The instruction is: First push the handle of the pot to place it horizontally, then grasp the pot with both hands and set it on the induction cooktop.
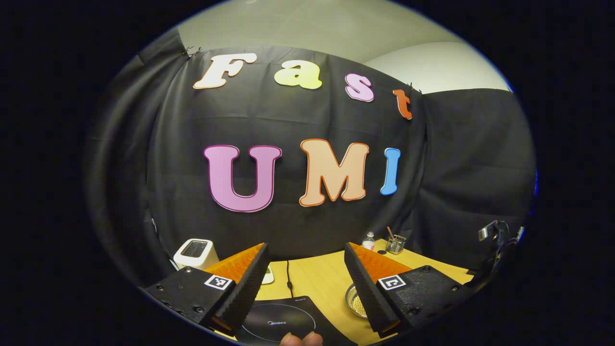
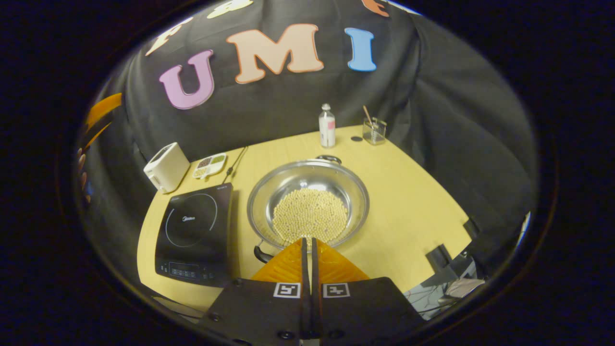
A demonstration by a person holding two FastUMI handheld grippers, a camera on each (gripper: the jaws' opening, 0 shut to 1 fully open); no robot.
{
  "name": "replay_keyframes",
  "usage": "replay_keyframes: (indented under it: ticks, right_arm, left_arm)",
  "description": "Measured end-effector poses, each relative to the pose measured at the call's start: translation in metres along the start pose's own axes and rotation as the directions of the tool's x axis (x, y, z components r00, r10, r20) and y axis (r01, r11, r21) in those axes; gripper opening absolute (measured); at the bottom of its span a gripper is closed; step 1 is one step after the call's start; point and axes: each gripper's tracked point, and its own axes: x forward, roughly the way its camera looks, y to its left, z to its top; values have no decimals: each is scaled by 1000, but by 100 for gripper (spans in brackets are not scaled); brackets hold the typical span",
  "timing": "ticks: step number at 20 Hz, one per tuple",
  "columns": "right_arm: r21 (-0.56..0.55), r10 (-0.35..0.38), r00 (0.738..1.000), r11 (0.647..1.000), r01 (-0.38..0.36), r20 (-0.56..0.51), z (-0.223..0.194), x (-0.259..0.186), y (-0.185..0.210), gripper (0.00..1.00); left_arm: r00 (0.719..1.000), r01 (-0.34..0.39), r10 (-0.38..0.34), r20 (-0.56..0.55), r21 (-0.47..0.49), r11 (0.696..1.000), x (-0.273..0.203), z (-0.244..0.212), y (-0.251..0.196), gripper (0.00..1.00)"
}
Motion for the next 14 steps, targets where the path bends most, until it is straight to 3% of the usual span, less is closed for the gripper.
replay_keyframes:
  ticks: [6, 14]
  right_arm:
    - [52, -49, 983, 997, 59, -177, -66, 45, -8, 3]
    - [1, -48, 970, 999, 50, -240, -85, 80, 10, 3]
  left_arm:
    - [1000, 14, -14, -12, -27, 1000, 6, -13, 13, 94]
    - [999, -42, 42, -12, -12, 999, 1, -21, 46, 95]
